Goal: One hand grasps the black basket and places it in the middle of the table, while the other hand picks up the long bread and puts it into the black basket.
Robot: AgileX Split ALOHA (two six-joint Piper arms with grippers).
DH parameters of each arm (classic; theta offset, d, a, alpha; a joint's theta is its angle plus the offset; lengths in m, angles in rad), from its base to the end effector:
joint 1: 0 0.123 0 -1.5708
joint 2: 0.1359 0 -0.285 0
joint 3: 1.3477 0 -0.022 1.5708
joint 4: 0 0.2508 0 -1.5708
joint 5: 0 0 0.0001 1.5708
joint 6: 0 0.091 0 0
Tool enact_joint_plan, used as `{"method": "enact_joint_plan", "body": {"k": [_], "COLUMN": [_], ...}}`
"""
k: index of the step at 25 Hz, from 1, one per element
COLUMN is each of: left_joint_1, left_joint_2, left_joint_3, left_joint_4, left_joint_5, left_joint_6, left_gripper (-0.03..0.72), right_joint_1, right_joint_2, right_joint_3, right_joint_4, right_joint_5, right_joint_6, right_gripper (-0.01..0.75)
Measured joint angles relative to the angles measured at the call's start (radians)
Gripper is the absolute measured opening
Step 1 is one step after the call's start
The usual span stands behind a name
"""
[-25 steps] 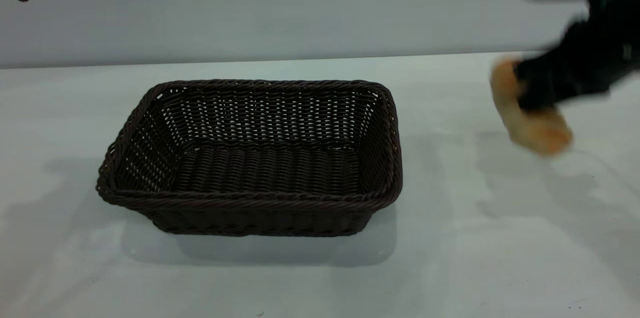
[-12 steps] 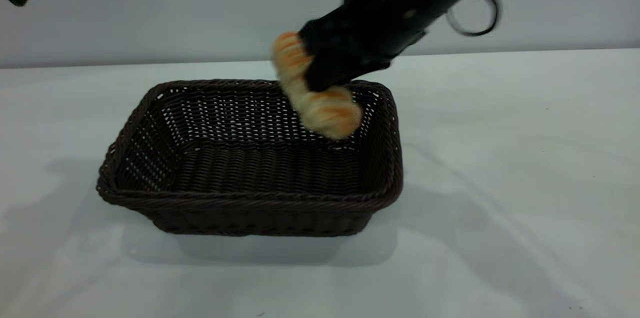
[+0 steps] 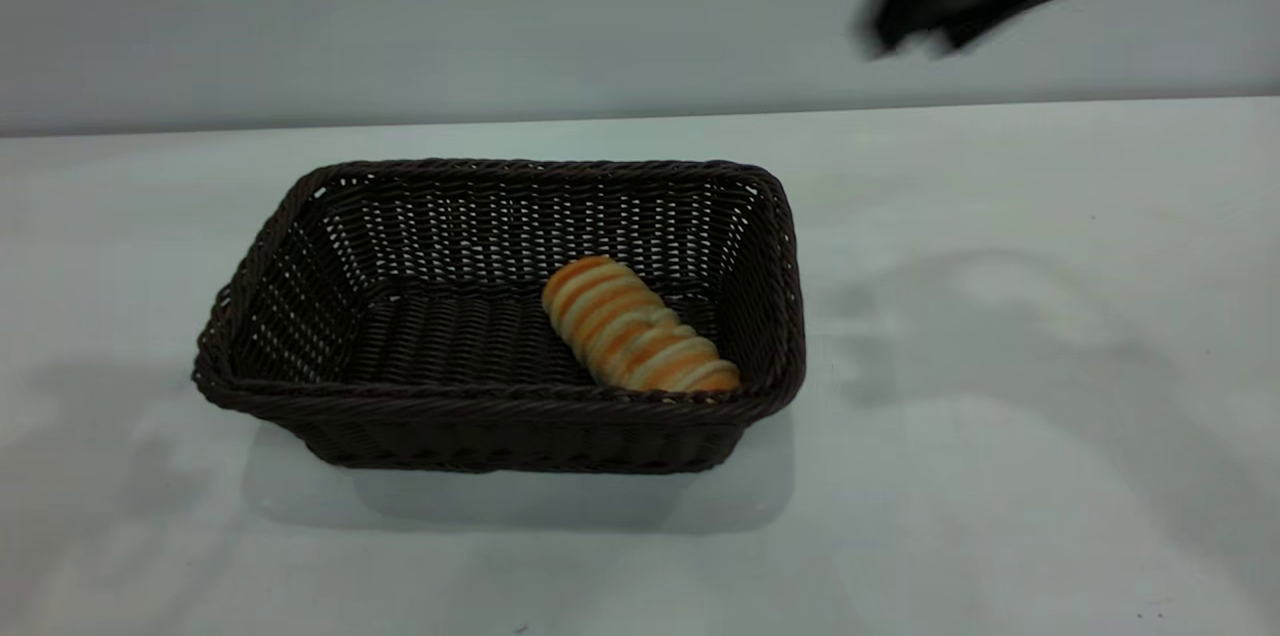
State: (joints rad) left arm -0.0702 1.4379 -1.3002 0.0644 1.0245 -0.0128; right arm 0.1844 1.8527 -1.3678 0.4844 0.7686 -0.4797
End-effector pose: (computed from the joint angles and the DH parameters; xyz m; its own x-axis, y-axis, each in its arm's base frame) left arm 0.2953 -0.0157 0.3374 -0.8759 0.0823 -0.4754 0.0620 0.9964 0.0582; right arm 0.3818 0.1012 0.2297 -0.8352 -0.2691 -0.4796 -0.4175 0.8779 0.2344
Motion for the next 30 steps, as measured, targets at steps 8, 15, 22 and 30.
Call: {"method": "enact_joint_plan", "body": {"k": [8, 15, 22, 30], "left_joint_1": [0.000, 0.000, 0.000, 0.000], "left_joint_2": [-0.243, -0.520, -0.802, -1.024], "left_joint_3": [0.219, 0.417, 0.555, 0.687], "left_joint_4": [0.071, 0.054, 0.007, -0.001], "left_joint_5": [-0.032, -0.054, -0.062, -0.055], "left_joint_6": [-0.037, -0.055, -0.054, -0.054], "left_gripper": [0.505, 0.505, 0.505, 0.505], "right_joint_1": [-0.074, -0.074, -0.074, -0.074], "right_joint_2": [-0.339, -0.775, -1.193, -1.447], "right_joint_3": [0.131, 0.430, 0.655, 0.779], "right_joint_4": [-0.468, -0.440, -0.438, -0.411], "right_joint_5": [0.279, 0.287, 0.308, 0.352], "right_joint_6": [0.366, 0.393, 0.389, 0.357], "right_gripper": [0.423, 0.421, 0.421, 0.421]}}
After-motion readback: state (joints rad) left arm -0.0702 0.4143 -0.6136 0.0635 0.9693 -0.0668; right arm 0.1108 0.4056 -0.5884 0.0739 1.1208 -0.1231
